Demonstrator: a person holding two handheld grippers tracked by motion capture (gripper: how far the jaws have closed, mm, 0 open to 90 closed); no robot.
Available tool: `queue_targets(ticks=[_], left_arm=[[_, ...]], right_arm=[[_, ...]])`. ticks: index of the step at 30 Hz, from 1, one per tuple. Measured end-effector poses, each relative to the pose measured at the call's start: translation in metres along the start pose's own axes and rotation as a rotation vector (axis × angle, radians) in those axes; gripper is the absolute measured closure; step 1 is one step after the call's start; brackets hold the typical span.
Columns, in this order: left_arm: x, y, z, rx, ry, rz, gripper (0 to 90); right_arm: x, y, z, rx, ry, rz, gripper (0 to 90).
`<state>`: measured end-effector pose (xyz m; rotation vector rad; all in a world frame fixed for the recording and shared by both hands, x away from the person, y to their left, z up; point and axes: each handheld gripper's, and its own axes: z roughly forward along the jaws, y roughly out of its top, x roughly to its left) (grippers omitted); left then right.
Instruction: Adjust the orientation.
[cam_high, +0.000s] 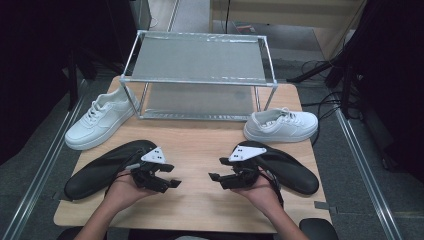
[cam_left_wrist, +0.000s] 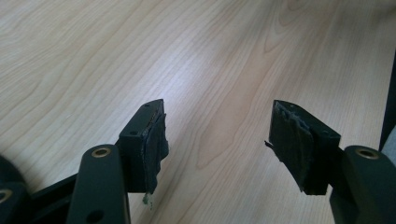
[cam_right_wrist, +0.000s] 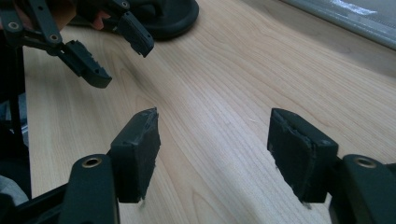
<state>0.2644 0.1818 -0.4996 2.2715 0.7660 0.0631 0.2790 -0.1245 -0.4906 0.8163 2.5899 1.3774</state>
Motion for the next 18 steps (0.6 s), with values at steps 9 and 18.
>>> queue_targets(ticks=[9,18], left_arm=[[0.003,-0.005,-0.013,0.002,0.031,-0.031,36.1],[0.006,-0.012,-0.032,0.004,0.051,-0.034,43.2]], right_arm=[[0.001,0.001,0.001,0.008,0.018,-0.033,41.2],[0.001,0.001,0.003,0.007,0.042,-0.035,45.8]])
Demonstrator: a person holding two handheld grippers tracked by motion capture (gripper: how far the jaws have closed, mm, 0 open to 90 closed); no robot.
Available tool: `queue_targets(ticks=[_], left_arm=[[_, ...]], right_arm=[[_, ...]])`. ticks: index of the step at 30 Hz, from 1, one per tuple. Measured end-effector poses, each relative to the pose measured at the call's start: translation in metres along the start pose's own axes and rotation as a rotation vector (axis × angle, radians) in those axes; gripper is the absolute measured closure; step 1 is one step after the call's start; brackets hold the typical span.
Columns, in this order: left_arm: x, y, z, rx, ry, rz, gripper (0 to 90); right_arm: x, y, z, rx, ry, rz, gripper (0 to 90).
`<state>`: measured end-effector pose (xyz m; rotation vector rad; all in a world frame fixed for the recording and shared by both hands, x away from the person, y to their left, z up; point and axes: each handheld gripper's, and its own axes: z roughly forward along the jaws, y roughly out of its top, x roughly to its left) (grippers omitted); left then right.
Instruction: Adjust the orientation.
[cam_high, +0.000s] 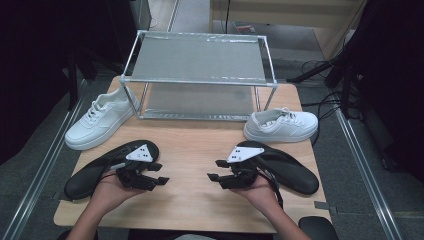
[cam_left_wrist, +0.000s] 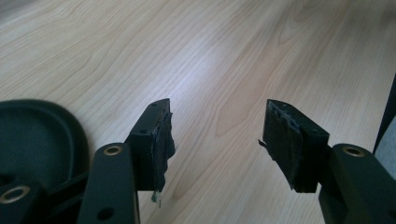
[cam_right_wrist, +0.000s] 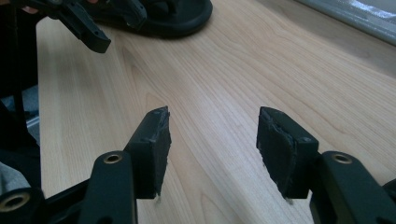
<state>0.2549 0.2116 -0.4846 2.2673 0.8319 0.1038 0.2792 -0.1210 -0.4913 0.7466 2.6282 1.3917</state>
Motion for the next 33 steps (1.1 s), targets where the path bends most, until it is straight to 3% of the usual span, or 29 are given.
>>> queue_targets(ticks=[5,12,22,26,33], left_arm=[[0.006,-0.005,-0.006,0.021,0.012,-0.015,43.6],[0.012,-0.014,-0.021,0.019,0.042,-0.054,43.6],[0.019,-0.029,-0.041,-0.006,0.072,-0.113,43.7],[0.021,-0.034,-0.050,-0.010,0.092,-0.118,43.8],[0.029,-0.045,-0.064,-0.034,0.123,-0.167,44.5]], right_arm=[[-0.002,0.001,0.000,-0.012,0.007,0.007,46.5],[-0.001,0.002,0.004,0.013,0.031,-0.003,50.5],[-0.002,0.003,0.010,-0.021,0.027,-0.042,50.5],[-0.001,0.005,0.015,-0.001,0.035,-0.050,50.6],[-0.002,0.007,0.020,0.022,0.044,-0.045,50.7]])
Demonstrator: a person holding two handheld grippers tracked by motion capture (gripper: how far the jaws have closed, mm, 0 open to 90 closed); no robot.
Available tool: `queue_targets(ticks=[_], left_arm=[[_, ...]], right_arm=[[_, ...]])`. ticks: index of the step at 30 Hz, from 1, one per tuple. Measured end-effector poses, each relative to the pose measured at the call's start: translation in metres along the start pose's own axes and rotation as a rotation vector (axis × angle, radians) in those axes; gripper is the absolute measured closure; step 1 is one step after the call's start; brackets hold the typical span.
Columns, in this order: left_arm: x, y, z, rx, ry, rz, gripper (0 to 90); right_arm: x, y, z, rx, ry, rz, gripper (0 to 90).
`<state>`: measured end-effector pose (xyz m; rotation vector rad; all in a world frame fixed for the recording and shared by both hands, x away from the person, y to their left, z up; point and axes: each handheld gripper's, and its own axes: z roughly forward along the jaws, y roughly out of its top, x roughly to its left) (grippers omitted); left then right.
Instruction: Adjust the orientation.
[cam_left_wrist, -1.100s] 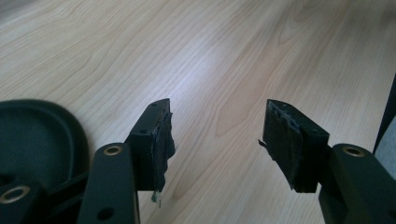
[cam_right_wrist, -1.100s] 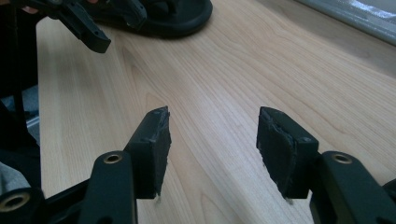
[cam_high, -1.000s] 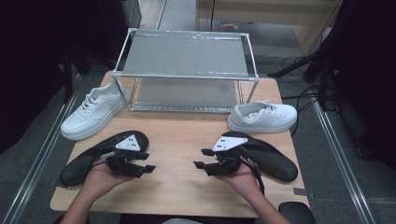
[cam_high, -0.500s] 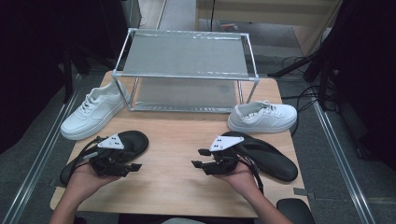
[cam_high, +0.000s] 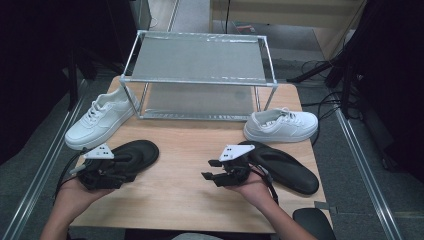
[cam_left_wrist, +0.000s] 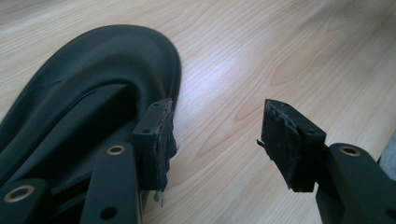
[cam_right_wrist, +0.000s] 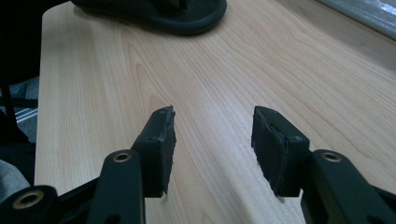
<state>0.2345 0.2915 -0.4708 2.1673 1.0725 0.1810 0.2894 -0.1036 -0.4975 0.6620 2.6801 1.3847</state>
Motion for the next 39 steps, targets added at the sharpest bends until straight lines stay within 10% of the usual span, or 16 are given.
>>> queue_targets(ticks=[11,39], left_arm=[[0.017,-0.008,-0.016,-0.022,0.023,-0.025,44.8],[0.045,-0.032,0.007,0.006,0.008,-0.048,58.1]], right_arm=[[0.000,0.000,0.000,0.018,-0.010,0.005,49.4],[0.002,0.000,0.001,0.025,-0.004,-0.004,49.3]])
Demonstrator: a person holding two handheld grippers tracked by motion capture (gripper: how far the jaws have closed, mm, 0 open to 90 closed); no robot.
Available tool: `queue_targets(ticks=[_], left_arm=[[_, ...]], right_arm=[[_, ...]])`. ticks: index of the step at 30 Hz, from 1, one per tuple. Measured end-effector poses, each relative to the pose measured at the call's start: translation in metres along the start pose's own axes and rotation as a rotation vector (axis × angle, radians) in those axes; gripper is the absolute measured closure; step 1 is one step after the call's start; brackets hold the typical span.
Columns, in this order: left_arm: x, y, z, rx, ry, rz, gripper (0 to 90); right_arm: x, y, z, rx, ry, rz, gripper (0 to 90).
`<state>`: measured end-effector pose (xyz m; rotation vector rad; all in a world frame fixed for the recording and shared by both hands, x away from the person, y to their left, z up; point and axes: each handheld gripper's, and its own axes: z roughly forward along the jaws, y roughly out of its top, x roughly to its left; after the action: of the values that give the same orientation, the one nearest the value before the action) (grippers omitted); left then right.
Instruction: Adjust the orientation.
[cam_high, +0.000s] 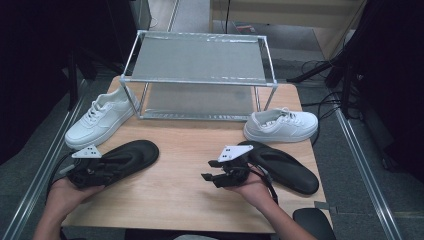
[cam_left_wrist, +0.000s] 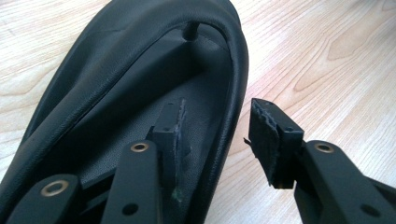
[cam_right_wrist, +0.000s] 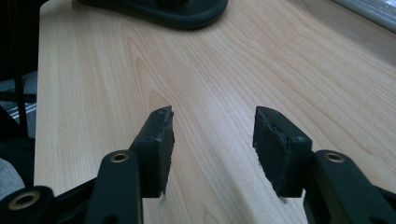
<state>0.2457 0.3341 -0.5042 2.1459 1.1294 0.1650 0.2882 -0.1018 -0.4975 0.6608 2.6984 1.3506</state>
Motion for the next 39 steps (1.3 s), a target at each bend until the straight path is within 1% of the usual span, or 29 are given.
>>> queue_targets(ticks=[4,9,15,17,23,25,26,27,30,32,36,39], left_arm=[[0.002,-0.001,0.001,-0.003,-0.010,0.000,62.7],[0.001,-0.001,0.002,0.006,-0.025,0.011,68.6],[0.002,-0.001,0.002,0.005,-0.040,0.008,73.3],[0.001,0.000,0.002,0.011,-0.037,0.014,74.2],[-0.003,0.003,0.001,0.022,-0.016,0.050,77.3],[-0.005,0.005,0.000,0.017,-0.023,0.056,78.6],[-0.006,0.006,0.000,0.008,-0.025,0.064,80.6],[-0.008,0.008,-0.001,0.009,-0.021,0.070,82.2],[-0.012,0.011,0.000,0.028,-0.003,0.071,82.4],[-0.013,0.011,0.000,0.036,-0.004,0.070,82.5],[-0.014,0.013,-0.002,0.028,0.009,0.057,82.5],[-0.015,0.015,-0.004,0.020,0.021,0.058,82.5]], right_arm=[[0.001,0.000,0.000,0.002,0.002,0.001,49.4],[0.001,0.000,0.001,0.002,0.002,0.000,49.5],[0.001,0.000,0.001,0.005,0.005,-0.002,49.5],[0.001,0.000,0.001,0.005,0.004,-0.003,49.4],[0.001,0.000,0.001,0.008,0.006,-0.003,49.4],[0.001,0.000,0.001,0.009,0.006,-0.002,49.4],[0.001,0.000,0.001,0.008,0.007,-0.002,49.4],[0.001,0.000,0.001,0.008,0.007,-0.002,49.4],[0.002,0.000,0.001,0.010,0.007,-0.003,49.4],[0.002,0.000,0.001,0.010,0.008,-0.004,49.4],[0.002,0.000,0.001,0.010,0.008,-0.003,49.4],[0.001,0.000,0.001,0.010,0.007,-0.002,49.4]])
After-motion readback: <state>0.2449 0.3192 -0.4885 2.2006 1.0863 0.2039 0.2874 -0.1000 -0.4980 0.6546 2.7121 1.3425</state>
